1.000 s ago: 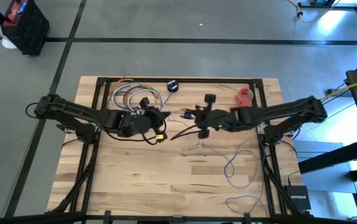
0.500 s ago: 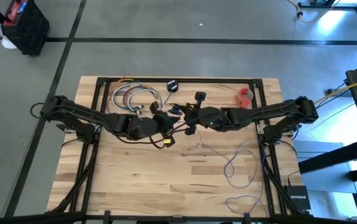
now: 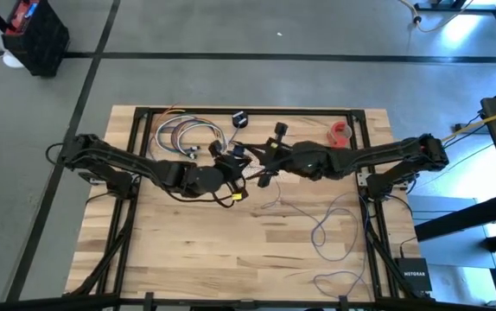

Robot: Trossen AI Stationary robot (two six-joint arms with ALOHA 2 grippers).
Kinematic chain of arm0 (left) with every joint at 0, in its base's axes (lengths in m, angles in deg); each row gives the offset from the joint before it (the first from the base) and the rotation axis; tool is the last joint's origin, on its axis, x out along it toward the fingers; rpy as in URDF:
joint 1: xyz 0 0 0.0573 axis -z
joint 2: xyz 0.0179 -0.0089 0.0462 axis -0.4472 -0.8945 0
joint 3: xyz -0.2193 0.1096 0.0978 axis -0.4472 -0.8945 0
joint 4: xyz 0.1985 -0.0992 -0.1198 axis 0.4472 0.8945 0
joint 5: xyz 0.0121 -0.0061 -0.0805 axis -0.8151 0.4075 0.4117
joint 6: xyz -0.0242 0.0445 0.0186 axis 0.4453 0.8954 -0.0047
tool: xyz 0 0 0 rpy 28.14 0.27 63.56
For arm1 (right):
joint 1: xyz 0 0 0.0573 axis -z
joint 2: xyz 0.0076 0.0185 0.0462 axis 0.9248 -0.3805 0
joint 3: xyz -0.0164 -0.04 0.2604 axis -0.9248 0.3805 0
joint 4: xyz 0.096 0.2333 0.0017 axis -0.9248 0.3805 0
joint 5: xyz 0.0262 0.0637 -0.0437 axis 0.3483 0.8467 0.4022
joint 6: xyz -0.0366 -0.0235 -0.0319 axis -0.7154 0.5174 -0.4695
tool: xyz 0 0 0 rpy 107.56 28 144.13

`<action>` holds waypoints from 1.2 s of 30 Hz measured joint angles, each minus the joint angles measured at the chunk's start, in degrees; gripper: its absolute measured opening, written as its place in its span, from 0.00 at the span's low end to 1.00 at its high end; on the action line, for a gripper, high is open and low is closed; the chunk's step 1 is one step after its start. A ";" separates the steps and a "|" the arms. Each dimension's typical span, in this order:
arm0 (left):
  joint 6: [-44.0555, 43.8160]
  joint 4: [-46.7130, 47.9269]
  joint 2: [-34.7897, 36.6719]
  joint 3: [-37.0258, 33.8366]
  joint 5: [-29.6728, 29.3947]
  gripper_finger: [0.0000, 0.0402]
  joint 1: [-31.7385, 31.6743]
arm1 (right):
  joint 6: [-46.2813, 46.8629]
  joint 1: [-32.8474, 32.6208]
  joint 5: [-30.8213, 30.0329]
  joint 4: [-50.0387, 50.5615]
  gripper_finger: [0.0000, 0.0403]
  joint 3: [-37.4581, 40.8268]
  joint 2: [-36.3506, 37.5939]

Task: Coil cords
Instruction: Coil the blue wire onto the black spool

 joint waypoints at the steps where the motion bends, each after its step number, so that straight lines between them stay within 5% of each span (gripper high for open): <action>1: 0.09 -0.20 0.02 0.01 0.02 0.00 0.00 | 0.13 0.00 0.65 0.05 0.01 0.07 0.90; 24: 3.63 0.52 -0.87 -0.74 4.16 0.00 -0.05 | 3.79 0.00 7.80 -2.49 0.01 -0.73 17.03; 36: 2.30 0.60 -0.31 -0.48 3.34 0.00 0.01 | 4.58 0.02 9.10 3.04 0.01 -0.38 17.25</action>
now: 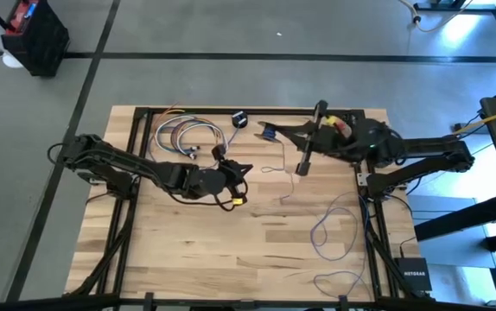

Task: Coil cords
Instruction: Coil the blue wire onto the black spool

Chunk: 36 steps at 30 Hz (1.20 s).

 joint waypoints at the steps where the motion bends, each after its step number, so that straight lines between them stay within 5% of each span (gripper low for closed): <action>1: 0.19 0.50 0.00 0.00 0.52 0.00 0.01 | -0.01 0.00 0.00 0.46 0.01 0.08 -0.12; 5: 0.19 1.19 0.00 0.00 3.86 0.03 -0.16 | 0.00 0.00 -0.02 0.29 0.01 0.11 -0.01; 12: 2.97 -0.10 -2.02 0.00 11.64 0.25 -0.02 | -0.07 0.00 -0.07 1.10 0.01 0.11 -0.11; 17: 7.91 -3.03 -5.09 0.00 11.97 0.35 -0.04 | -0.20 0.00 -0.07 1.82 0.01 0.13 -0.14; 36: 15.37 -12.22 -5.50 0.07 11.92 0.36 -1.28 | -1.01 0.00 -0.09 3.14 0.01 0.13 -0.16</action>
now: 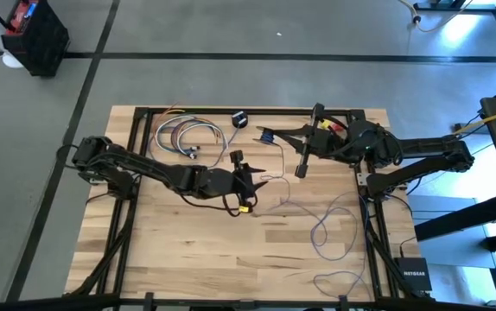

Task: Coil cords
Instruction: Coil the blue wire onto the black spool

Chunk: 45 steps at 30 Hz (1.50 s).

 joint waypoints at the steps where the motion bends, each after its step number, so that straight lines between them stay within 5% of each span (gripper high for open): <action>1: 0.74 -0.46 0.02 0.00 0.02 0.36 0.00 | -0.22 0.00 0.00 -0.02 0.01 0.00 0.00; 28: -0.35 3.20 -0.42 0.01 2.71 0.35 -2.68 | -0.28 0.00 0.00 0.72 0.01 0.09 -0.02; 38: -5.70 3.33 -0.42 0.02 5.92 0.03 -4.09 | -0.30 0.00 0.10 0.82 0.01 0.09 -0.02; 45: -17.82 5.19 -0.42 0.02 8.77 0.02 -8.11 | -0.52 0.00 2.56 0.43 0.01 0.09 -0.02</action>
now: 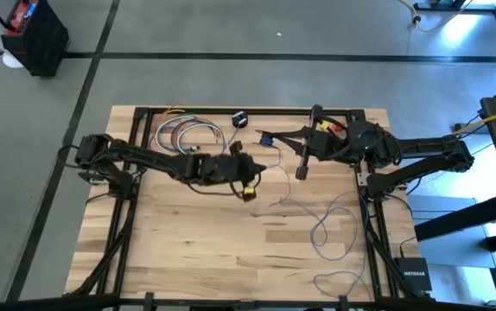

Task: Coil cords
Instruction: Coil the blue wire onto the black spool

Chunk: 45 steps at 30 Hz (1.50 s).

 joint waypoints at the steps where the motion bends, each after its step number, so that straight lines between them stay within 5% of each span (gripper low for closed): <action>1: -2.24 0.74 0.00 0.00 1.50 0.01 -0.96 | 0.00 0.00 0.47 -0.20 0.01 0.00 0.00; 7: -11.01 5.38 0.00 -0.01 6.53 0.02 -4.63 | -0.02 -0.02 4.00 -0.73 0.01 0.00 0.11; 16: -10.47 14.26 0.01 0.00 9.49 0.04 -4.99 | -0.05 -0.04 4.04 -0.29 0.01 0.00 0.92; 28: -3.09 18.43 0.02 0.03 9.51 0.29 -2.81 | -0.04 -0.02 4.04 -0.77 0.01 0.00 1.03; 36: -4.67 31.74 3.64 5.25 9.26 0.40 -2.45 | -0.03 -0.02 4.04 -0.51 0.01 -0.02 1.03; 40: -2.79 24.81 5.35 5.25 6.71 0.39 -0.40 | -0.02 -0.02 4.04 -0.39 0.01 -0.04 1.03; 45: 4.81 1.18 3.94 2.19 5.56 0.37 3.66 | -0.02 0.00 4.05 -0.15 0.01 -0.07 1.03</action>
